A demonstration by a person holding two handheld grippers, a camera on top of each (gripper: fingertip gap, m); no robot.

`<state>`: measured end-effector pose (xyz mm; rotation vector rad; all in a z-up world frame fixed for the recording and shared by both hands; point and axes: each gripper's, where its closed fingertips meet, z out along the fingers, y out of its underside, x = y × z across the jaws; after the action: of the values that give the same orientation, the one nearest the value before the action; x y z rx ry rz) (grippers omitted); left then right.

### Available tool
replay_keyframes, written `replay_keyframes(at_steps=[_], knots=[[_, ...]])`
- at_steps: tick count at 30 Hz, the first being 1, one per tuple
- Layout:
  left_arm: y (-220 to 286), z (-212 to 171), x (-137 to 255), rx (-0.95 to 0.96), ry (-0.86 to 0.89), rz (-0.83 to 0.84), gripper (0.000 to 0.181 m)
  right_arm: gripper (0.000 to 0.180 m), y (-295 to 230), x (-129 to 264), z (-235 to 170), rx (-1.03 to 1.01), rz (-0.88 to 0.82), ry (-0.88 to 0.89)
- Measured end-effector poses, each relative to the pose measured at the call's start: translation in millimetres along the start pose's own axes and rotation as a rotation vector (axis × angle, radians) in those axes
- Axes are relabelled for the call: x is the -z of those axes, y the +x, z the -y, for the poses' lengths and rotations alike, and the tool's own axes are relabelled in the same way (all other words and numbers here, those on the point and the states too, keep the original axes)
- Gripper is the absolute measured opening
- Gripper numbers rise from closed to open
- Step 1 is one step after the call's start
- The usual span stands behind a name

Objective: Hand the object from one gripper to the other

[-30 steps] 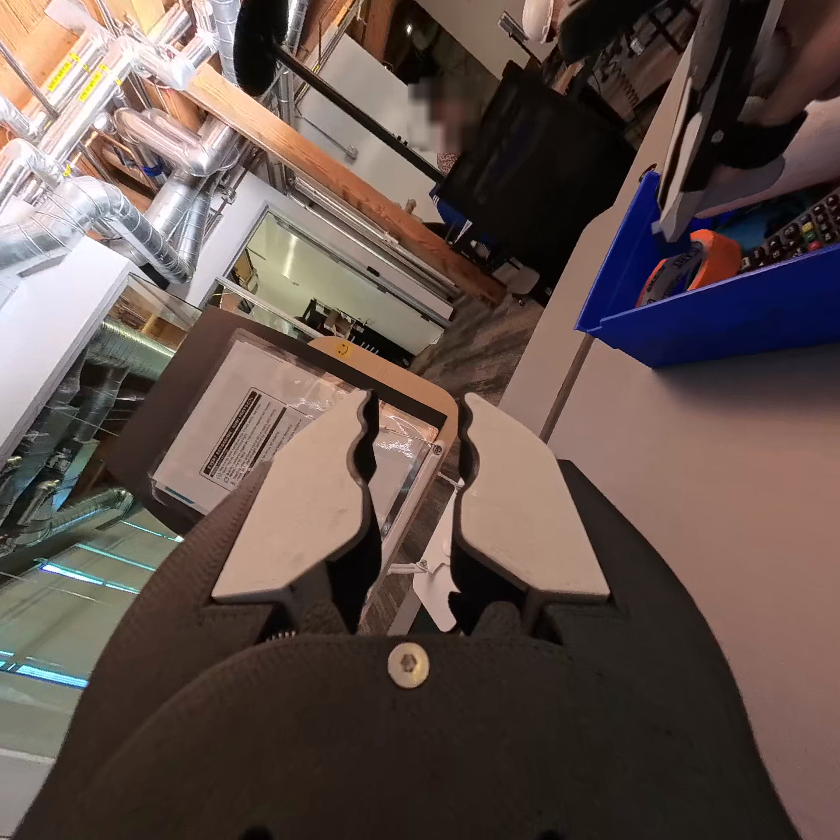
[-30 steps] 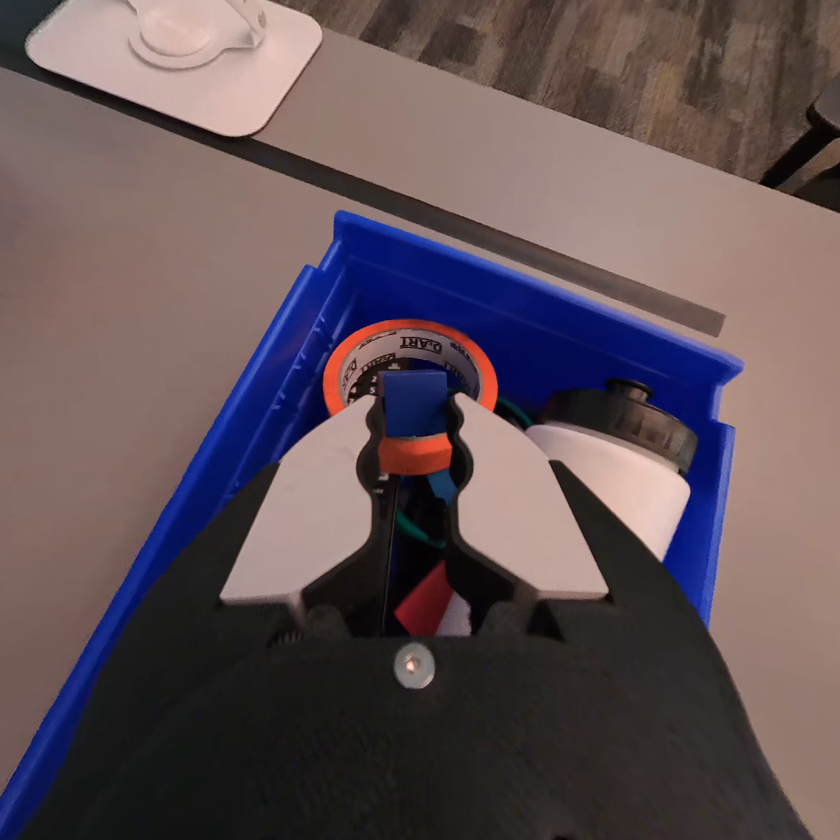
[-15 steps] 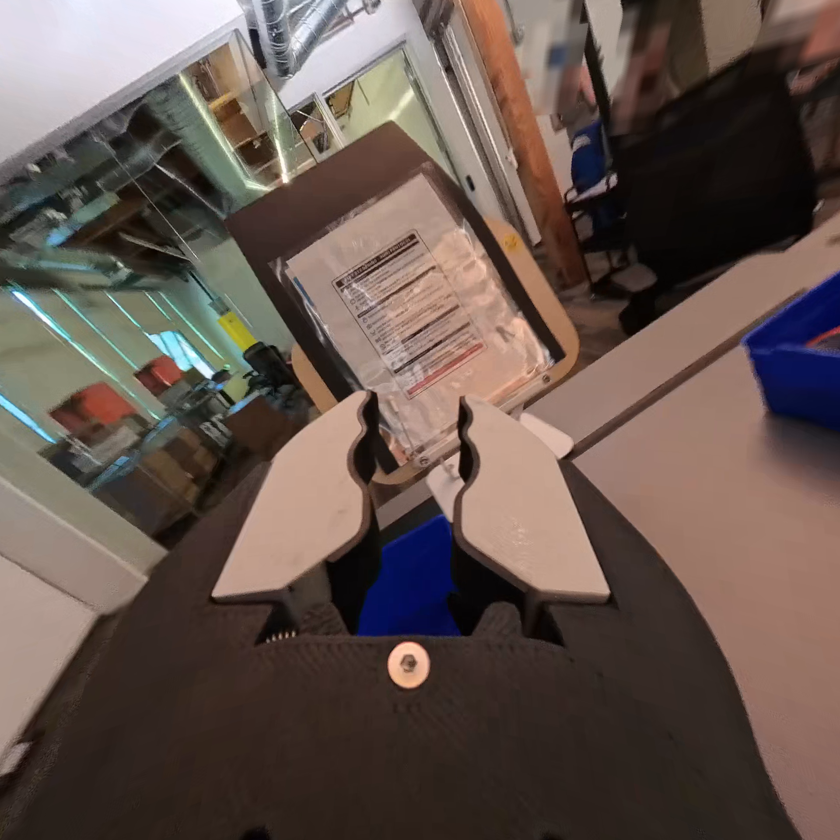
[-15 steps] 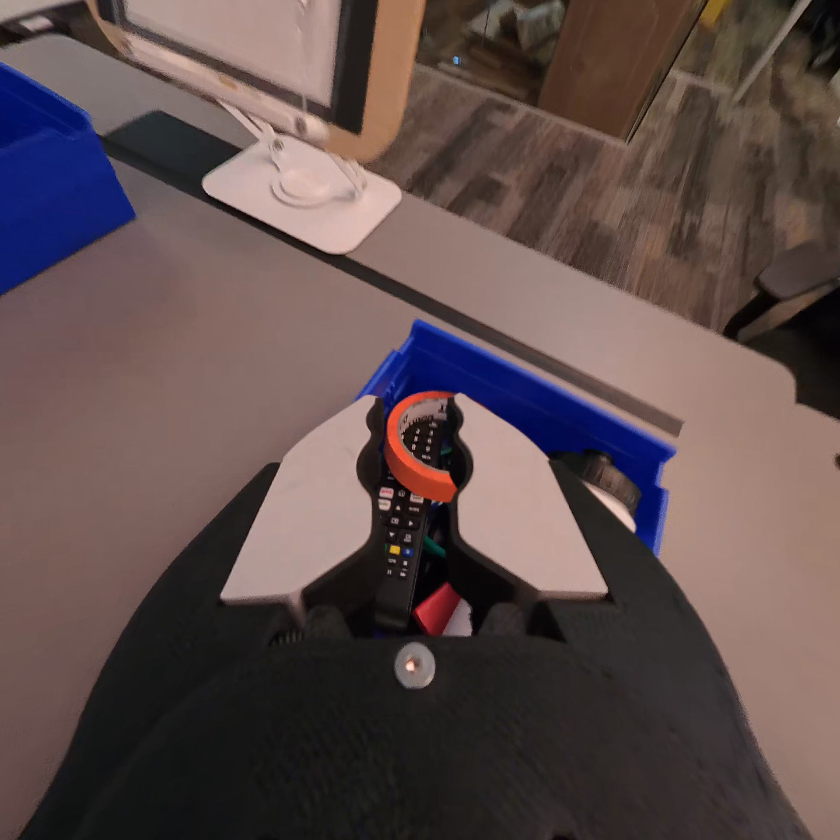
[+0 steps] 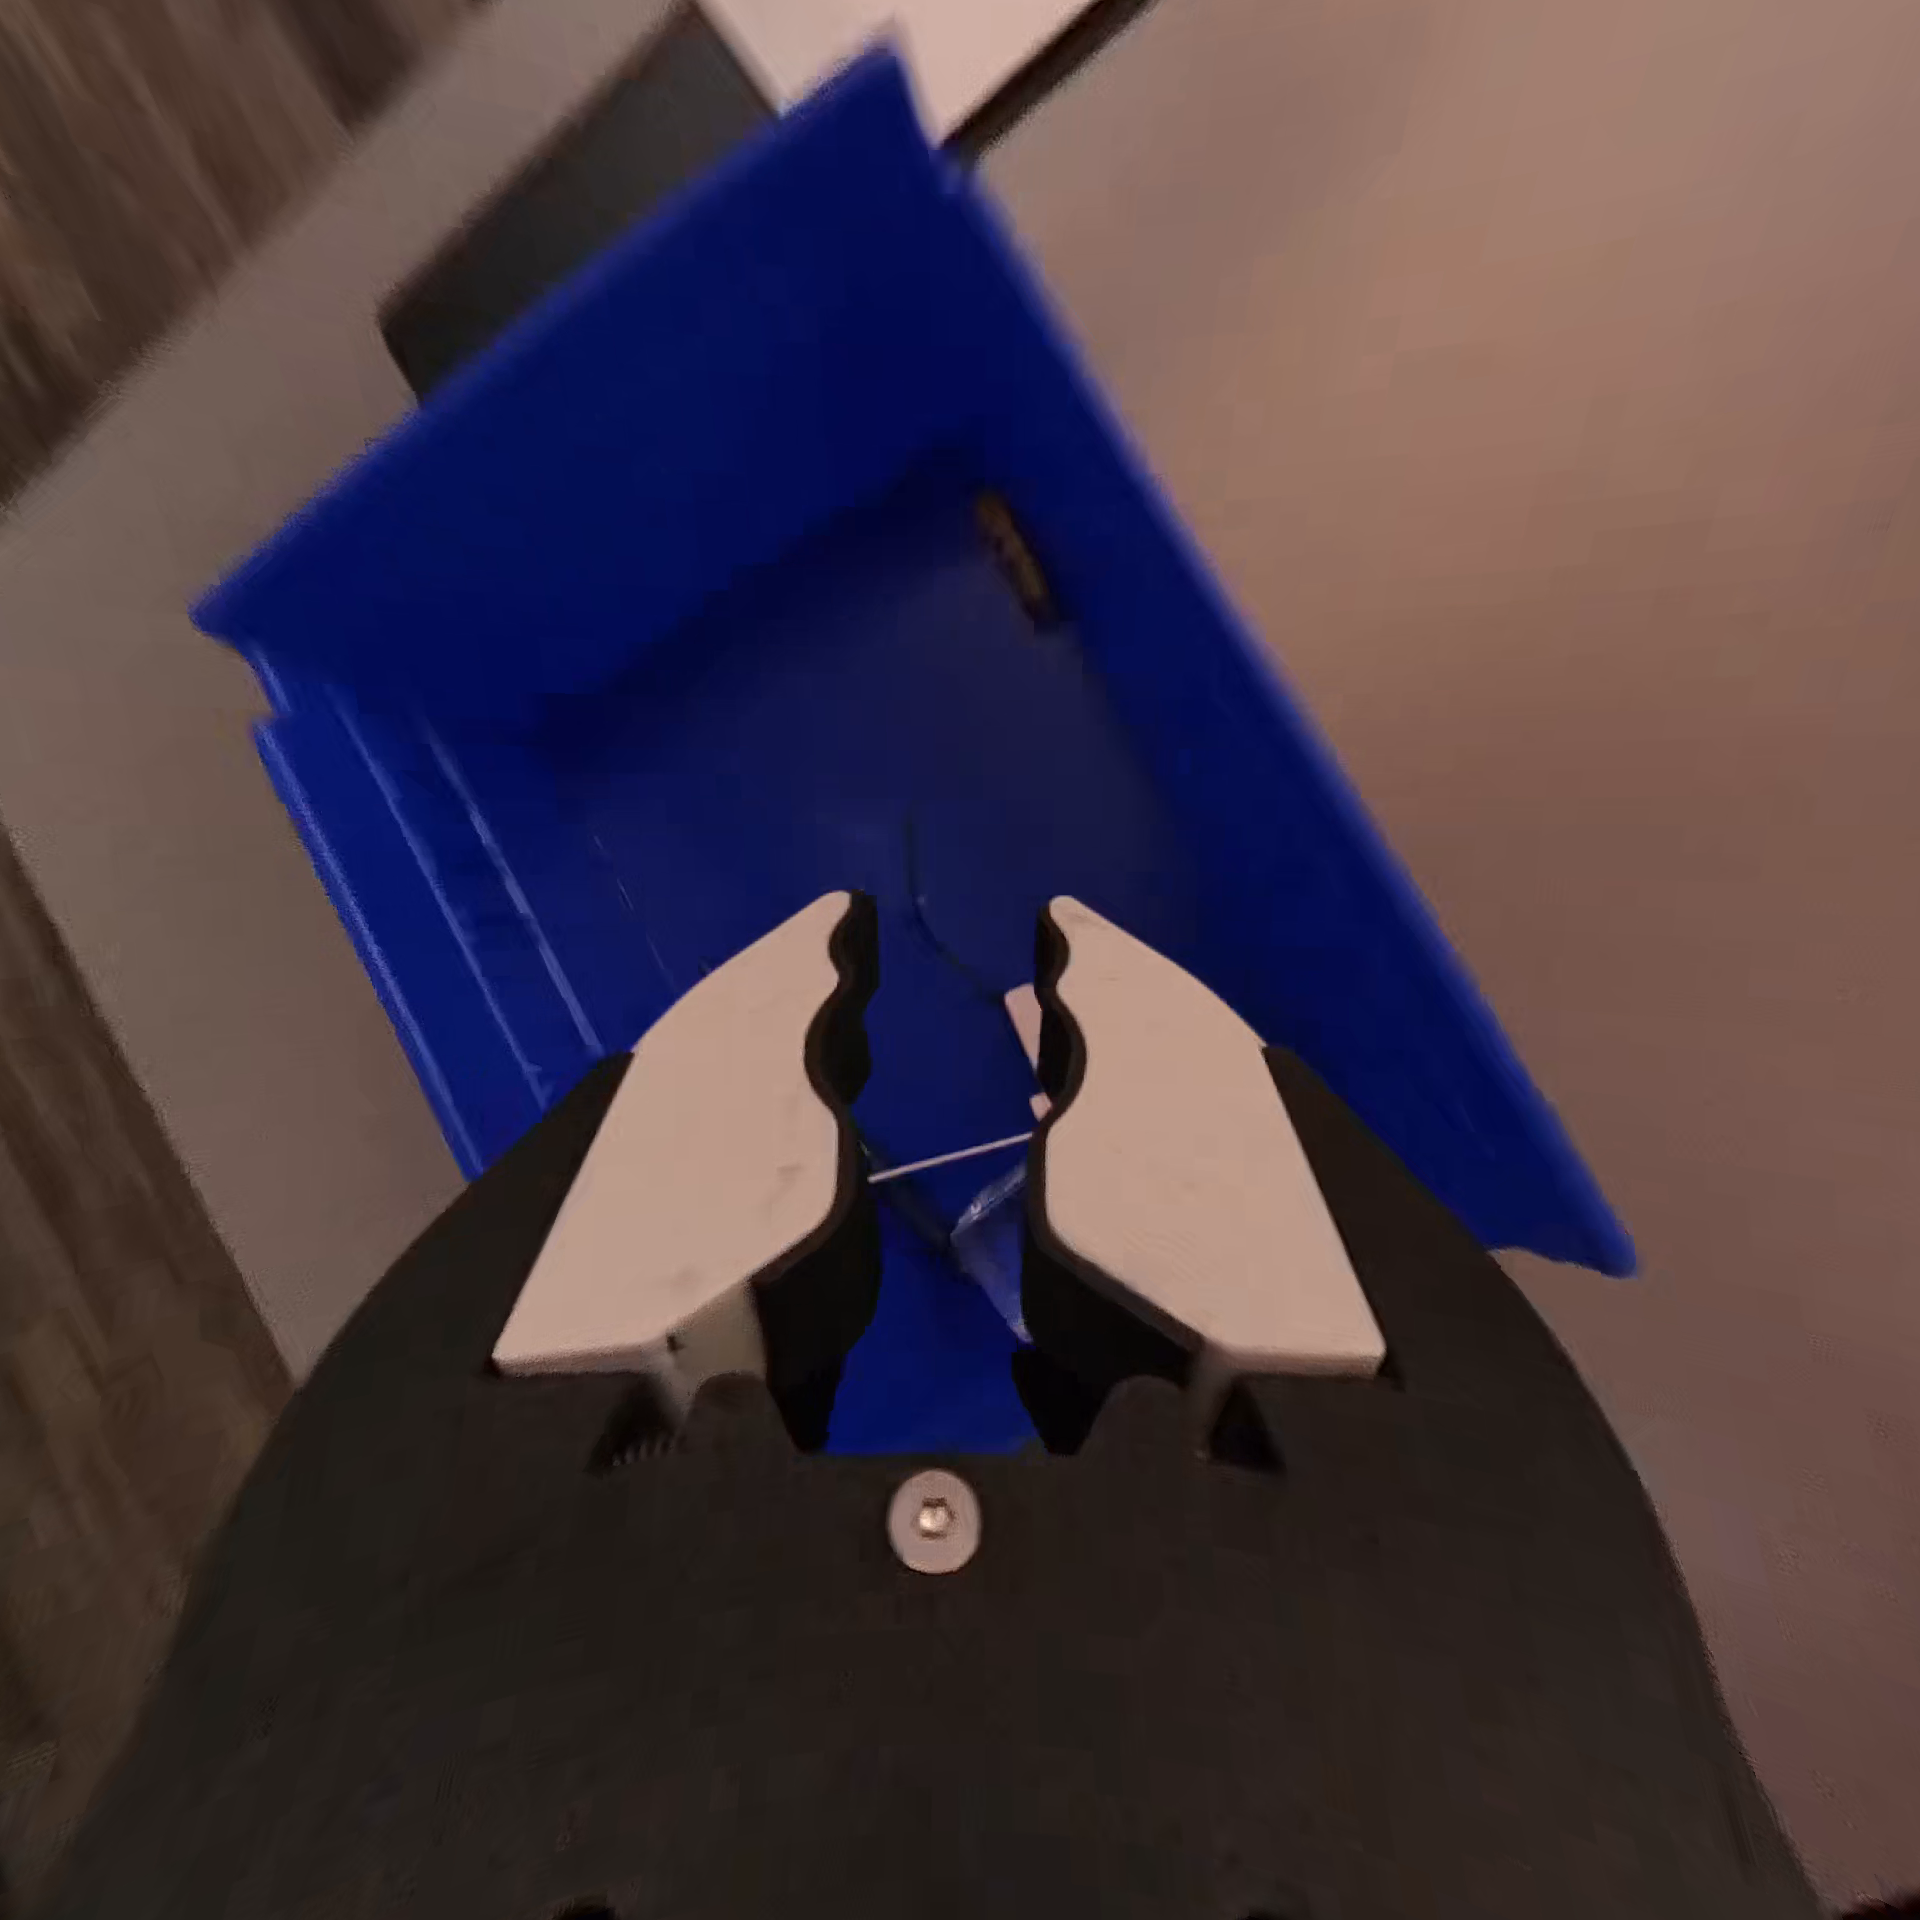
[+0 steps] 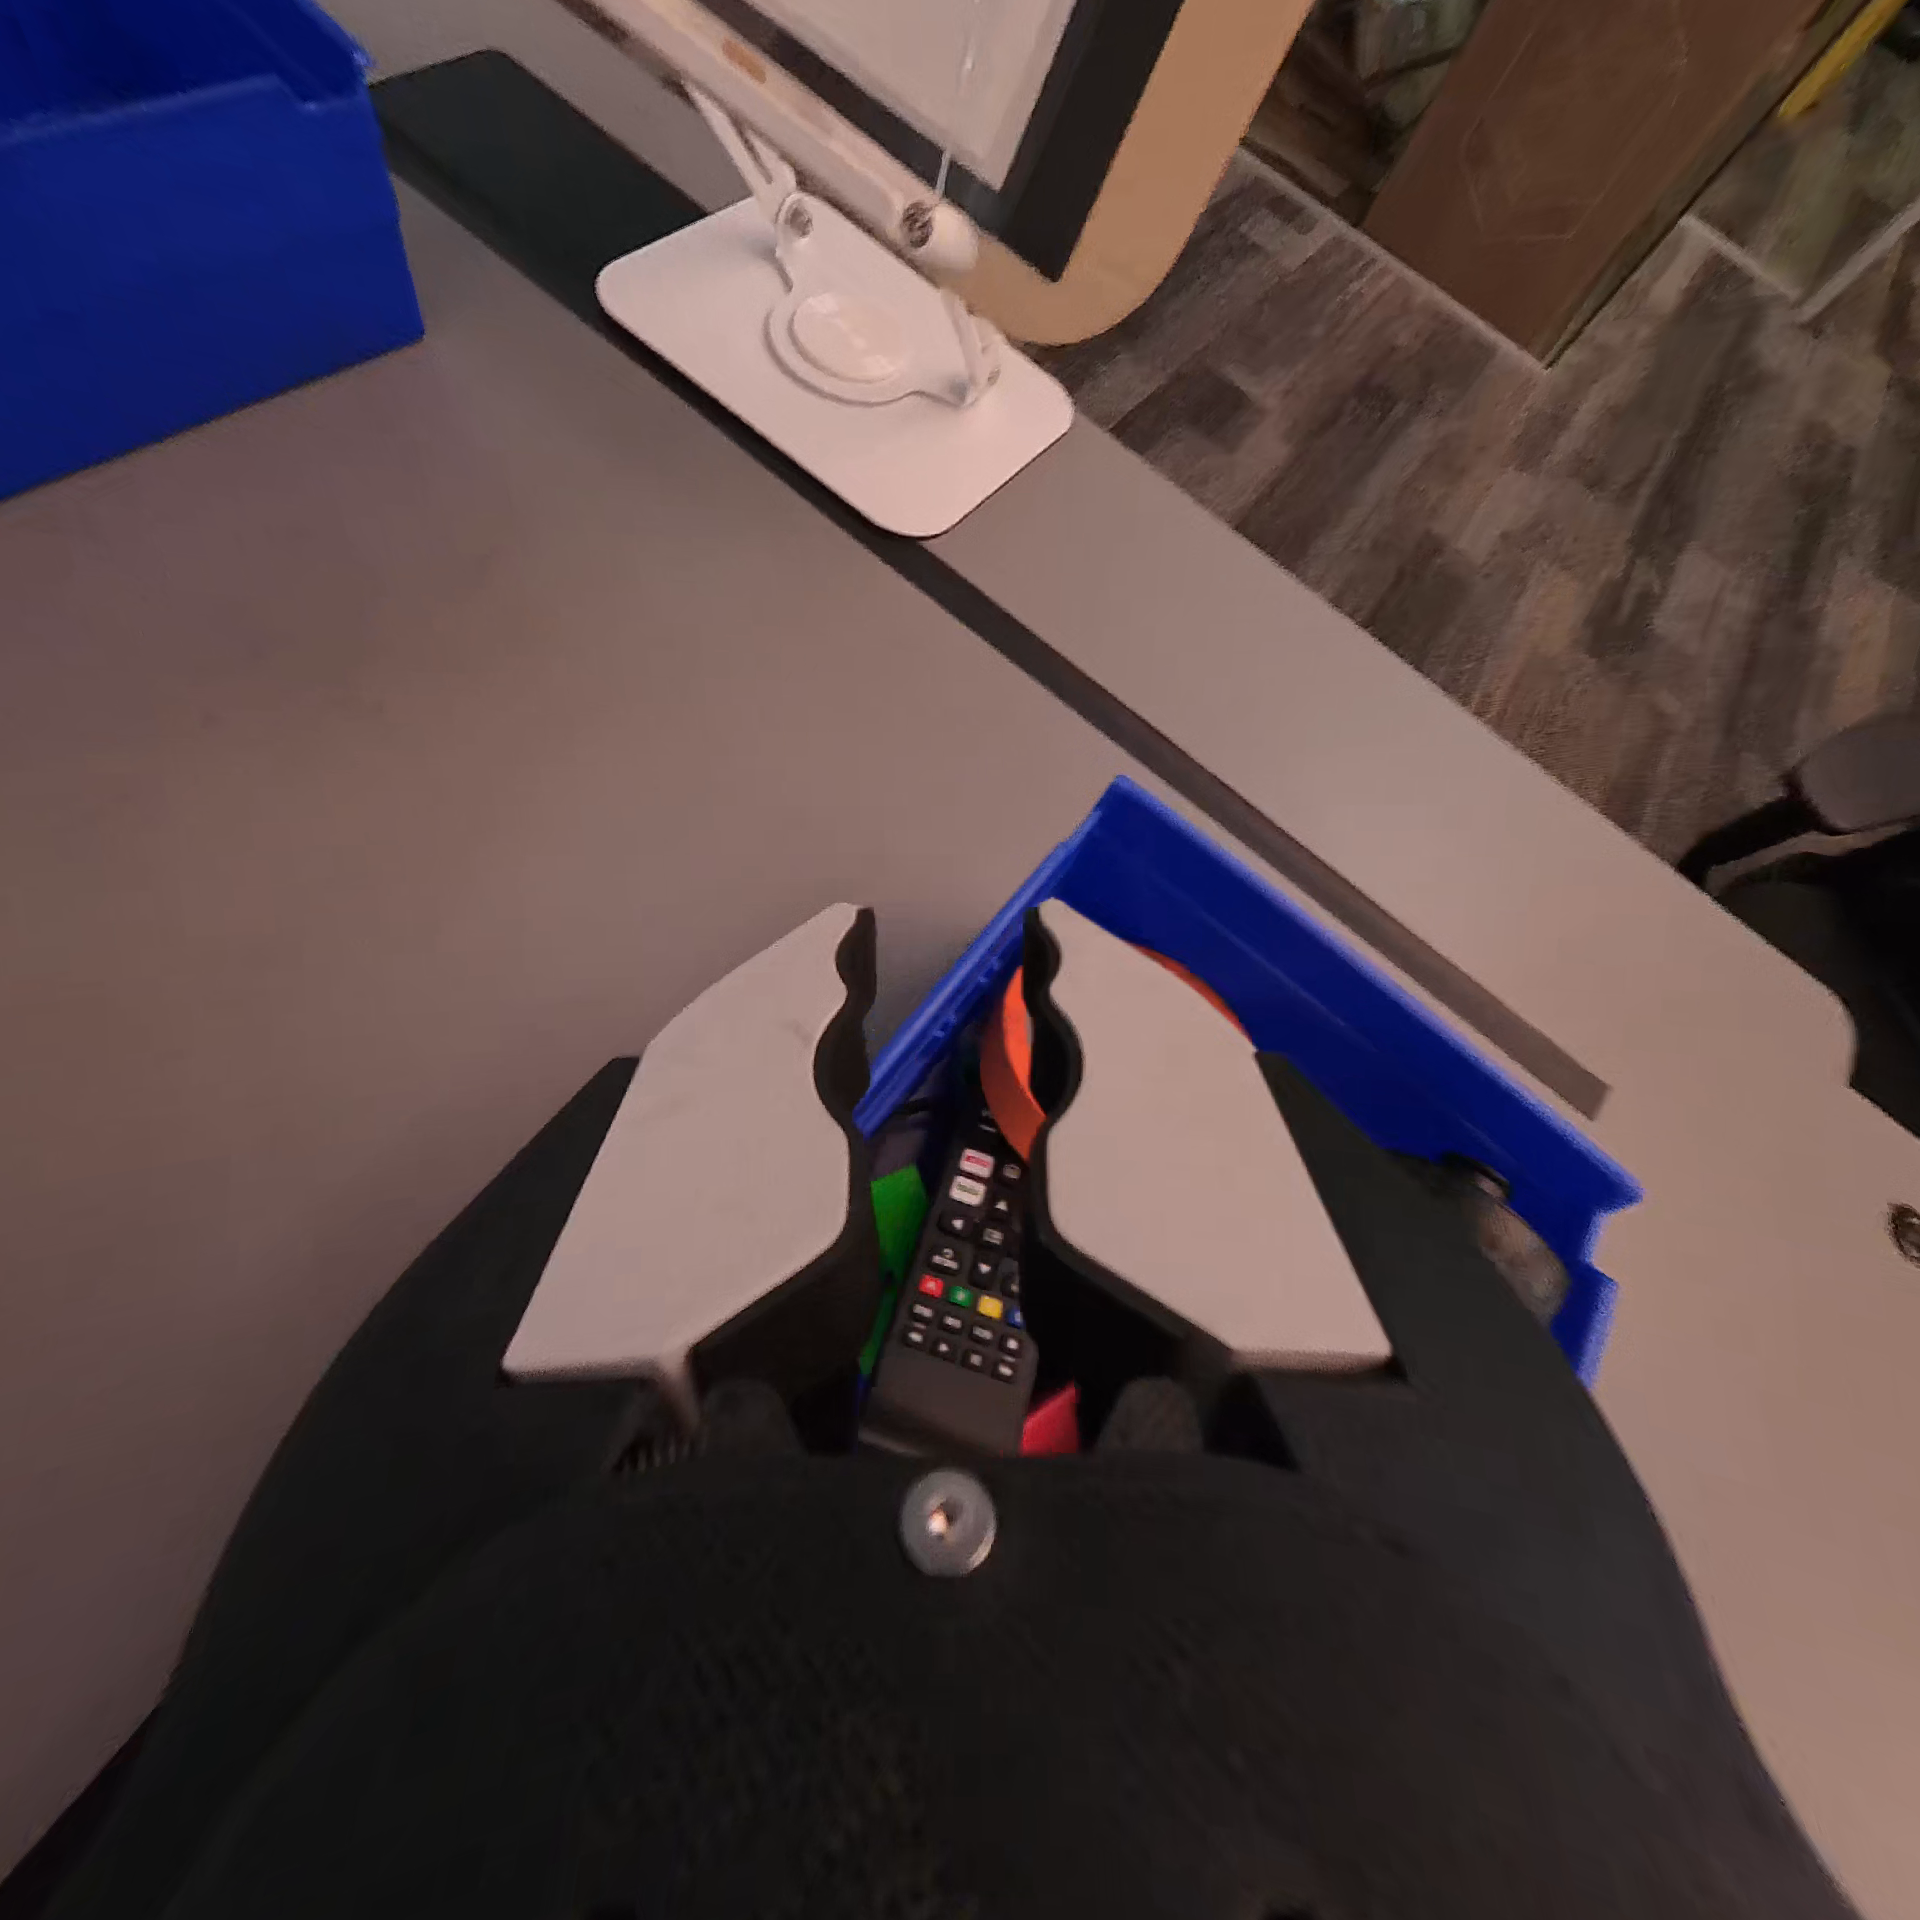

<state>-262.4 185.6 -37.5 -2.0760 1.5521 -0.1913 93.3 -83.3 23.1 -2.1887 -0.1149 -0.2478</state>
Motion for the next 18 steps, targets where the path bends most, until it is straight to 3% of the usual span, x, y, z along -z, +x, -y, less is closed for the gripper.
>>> replay_keyframes(at_steps=[1, 5, 10, 18], knots=[[0, -7, -8, 0.033, -0.038, -0.041, 0.028, 0.028, -3, -3, -1, -0.003, 0.013, -0.005], [7, -39, -36, 0.116, -0.237, -0.16, 0.036, 0.028, -3, -7, -6, 0.028, -0.006, -0.043], [31, -75, -60, 0.259, -0.496, -0.336, 0.03, 0.028, -3, -9, -12, 0.015, 0.004, -0.064], [24, -81, -79, 0.24, -0.565, -0.232, 0.026, 0.028, 5, -5, -22, 0.01, -0.014, -0.098]])
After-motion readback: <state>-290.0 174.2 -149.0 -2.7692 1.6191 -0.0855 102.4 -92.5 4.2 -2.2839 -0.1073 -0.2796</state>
